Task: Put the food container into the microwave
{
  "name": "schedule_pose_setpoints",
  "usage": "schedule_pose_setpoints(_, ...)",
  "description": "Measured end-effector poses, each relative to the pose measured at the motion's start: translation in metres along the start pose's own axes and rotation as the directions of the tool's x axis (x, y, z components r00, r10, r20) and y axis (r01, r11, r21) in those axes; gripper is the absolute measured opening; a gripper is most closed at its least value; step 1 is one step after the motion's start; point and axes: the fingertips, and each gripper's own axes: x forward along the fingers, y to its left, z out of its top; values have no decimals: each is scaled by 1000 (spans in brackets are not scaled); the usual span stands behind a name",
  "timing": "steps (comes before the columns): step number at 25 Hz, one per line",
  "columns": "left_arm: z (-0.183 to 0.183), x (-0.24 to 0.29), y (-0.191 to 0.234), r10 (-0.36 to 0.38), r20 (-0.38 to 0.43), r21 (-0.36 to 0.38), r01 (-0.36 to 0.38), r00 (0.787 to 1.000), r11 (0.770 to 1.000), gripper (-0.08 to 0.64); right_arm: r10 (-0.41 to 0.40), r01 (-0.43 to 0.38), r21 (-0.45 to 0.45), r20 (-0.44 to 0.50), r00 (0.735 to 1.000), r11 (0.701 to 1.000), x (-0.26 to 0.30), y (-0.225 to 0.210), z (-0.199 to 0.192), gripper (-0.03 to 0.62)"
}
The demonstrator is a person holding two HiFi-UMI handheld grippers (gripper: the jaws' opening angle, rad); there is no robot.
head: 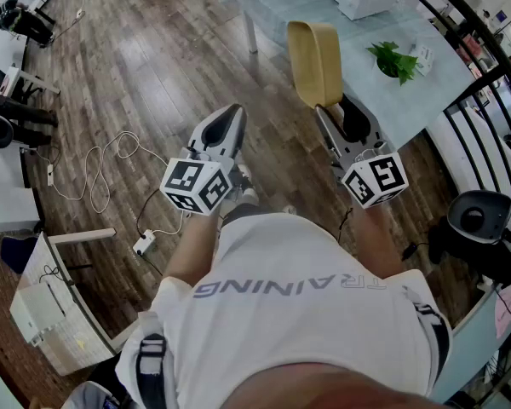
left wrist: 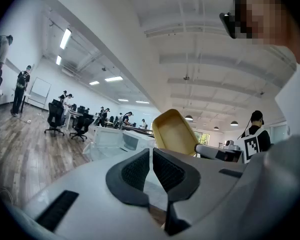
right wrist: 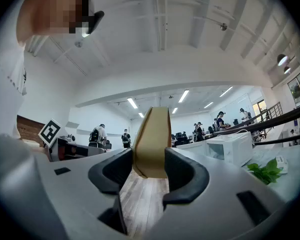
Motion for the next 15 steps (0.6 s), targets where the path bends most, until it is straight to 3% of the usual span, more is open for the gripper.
schedule_pose_setpoints(15,0,-6,18,10,-14,-1,-10,1000,1000,49,10,-10,18,-17,1000,1000,20,5,-6,215)
